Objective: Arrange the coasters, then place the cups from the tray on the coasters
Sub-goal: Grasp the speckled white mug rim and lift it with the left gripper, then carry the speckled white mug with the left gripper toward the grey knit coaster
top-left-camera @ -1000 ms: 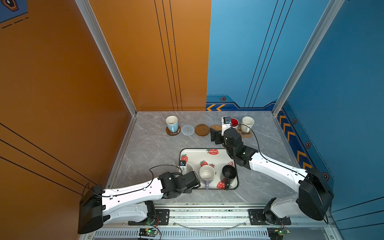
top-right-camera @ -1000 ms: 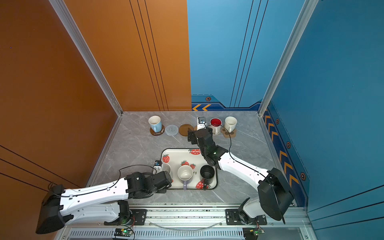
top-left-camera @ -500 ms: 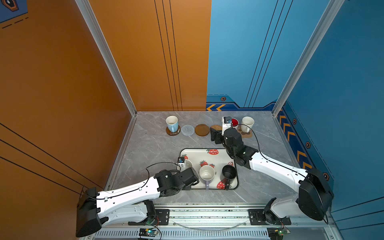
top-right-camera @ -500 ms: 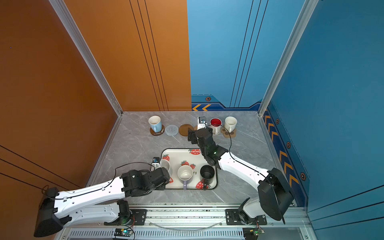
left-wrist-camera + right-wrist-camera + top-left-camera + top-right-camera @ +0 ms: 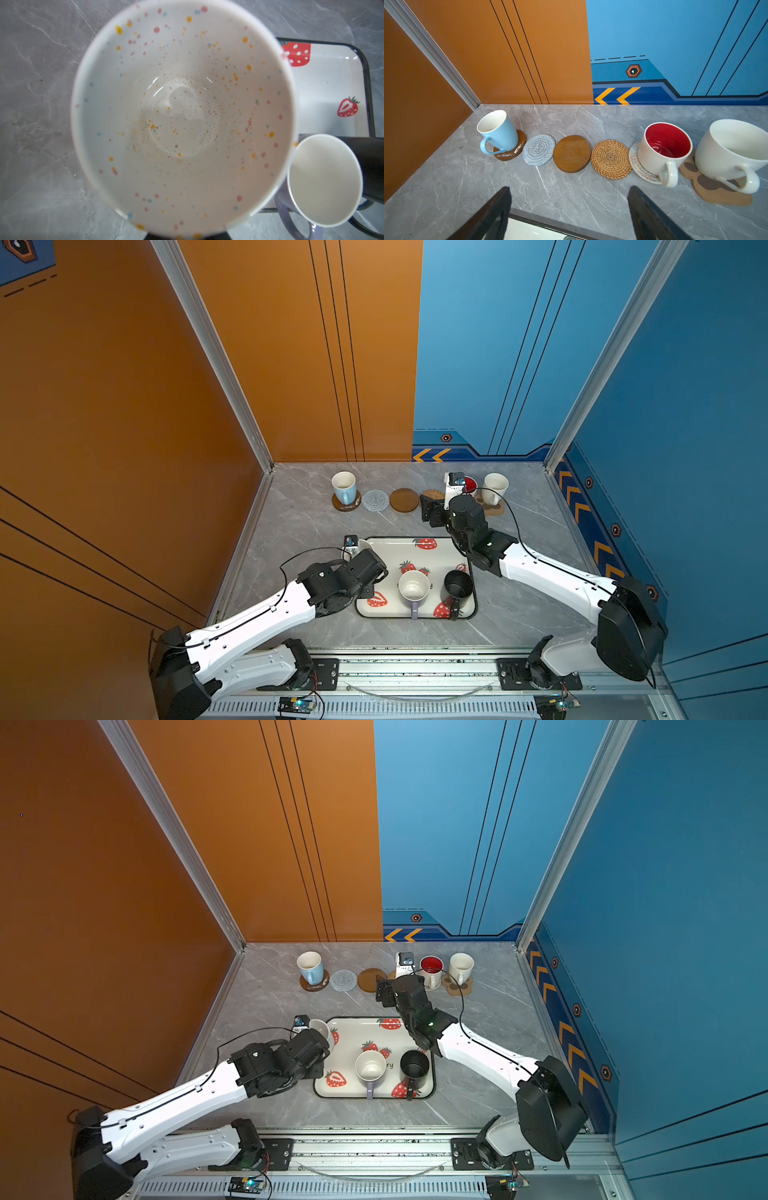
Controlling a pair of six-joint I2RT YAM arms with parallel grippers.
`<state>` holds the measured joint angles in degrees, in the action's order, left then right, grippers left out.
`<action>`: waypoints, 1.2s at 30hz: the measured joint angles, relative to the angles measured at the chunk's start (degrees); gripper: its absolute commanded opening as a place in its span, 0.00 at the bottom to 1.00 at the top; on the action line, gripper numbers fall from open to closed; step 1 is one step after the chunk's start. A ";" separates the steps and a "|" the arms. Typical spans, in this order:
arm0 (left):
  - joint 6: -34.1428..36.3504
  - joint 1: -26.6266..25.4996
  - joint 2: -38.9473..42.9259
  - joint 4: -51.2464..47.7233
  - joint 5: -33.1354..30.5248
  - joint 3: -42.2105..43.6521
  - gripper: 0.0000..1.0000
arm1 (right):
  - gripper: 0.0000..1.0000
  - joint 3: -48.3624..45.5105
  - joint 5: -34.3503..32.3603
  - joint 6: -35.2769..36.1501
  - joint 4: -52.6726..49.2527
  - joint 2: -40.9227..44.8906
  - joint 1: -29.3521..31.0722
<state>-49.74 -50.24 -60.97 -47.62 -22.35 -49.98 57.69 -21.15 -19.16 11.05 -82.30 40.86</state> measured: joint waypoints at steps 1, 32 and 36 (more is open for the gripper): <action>0.59 0.70 0.00 -0.04 0.02 -0.50 0.00 | 0.86 0.00 0.11 -0.07 -0.02 0.00 0.00; 15.91 16.83 -17.18 6.58 7.48 -17.11 0.00 | 0.86 0.00 3.39 -0.83 -2.25 0.11 -4.33; 17.14 18.69 -20.50 8.00 8.96 -19.37 0.00 | 0.86 0.00 3.50 -0.85 -2.64 0.44 -4.83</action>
<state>-32.60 -31.55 -81.47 -39.62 -13.39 -69.34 57.69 -17.65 -20.01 8.40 -81.87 36.03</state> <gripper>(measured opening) 0.201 0.856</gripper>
